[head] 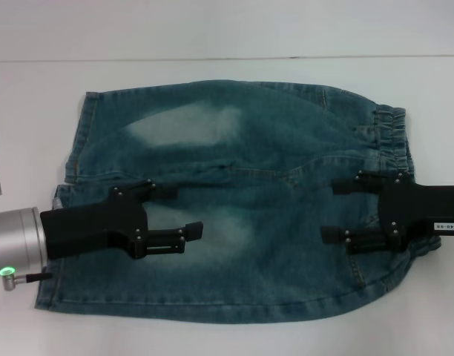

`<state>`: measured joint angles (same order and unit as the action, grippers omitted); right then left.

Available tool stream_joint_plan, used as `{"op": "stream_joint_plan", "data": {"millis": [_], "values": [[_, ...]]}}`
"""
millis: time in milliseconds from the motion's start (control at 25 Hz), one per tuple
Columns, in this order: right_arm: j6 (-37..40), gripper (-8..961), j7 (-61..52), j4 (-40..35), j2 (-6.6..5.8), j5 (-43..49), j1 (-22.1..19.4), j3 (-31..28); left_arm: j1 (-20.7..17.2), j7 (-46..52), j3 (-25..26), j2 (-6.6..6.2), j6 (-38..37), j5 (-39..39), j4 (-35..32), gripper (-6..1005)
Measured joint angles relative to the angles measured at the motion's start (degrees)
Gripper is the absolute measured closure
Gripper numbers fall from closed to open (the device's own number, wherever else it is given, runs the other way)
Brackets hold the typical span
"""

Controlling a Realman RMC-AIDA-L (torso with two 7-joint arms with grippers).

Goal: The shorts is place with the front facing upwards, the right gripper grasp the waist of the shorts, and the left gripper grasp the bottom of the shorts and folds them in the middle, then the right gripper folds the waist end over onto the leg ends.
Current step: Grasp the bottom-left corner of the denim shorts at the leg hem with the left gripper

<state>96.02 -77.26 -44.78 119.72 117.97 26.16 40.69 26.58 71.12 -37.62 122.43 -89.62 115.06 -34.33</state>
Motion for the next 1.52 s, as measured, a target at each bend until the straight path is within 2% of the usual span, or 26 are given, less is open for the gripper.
{"op": "stream_joint_plan", "data": {"millis": [440, 560, 720, 800, 960, 1200, 1520], "values": [[0.2, 7, 0.1, 0.1, -0.02, -0.1, -0.1, 0.0, -0.3, 1.1, 0.8, 0.0, -0.7, 0.1, -0.6, 91], [0.3, 7, 0.1, 0.0, -0.06, -0.1, -0.3, -0.3, -1.7, 7.5, 1.2, 0.03, -1.2, 0.5, -4.5, 91], [-0.1, 8, 0.4, 0.0, -0.16, -0.2, -0.5, -0.8, -5.2, 15.3, 1.3, 0.48, -2.7, 2.6, -13.1, 92], [-0.2, 8, 0.5, 0.0, -0.17, -0.2, -0.6, -1.1, -7.4, 19.6, 1.4, 0.81, -4.7, 3.6, -18.5, 92], [-0.3, 8, 0.7, 0.0, -0.2, -0.2, -0.7, -3.3, -9.8, 25.1, 2.5, 0.91, -9.1, 5.0, -24.0, 93], [-0.3, 8, 1.4, 0.0, -0.19, -0.2, -0.8, -5.0, -10.3, 34.0, 7.1, 0.65, -13.5, 11.5, -27.9, 94], [-1.8, 8, 1.5, 0.0, -0.19, -0.3, -0.7, -5.1, -10.3, 40.9, 7.6, 0.53, -14.9, 20.4, -32.8, 95]]}}
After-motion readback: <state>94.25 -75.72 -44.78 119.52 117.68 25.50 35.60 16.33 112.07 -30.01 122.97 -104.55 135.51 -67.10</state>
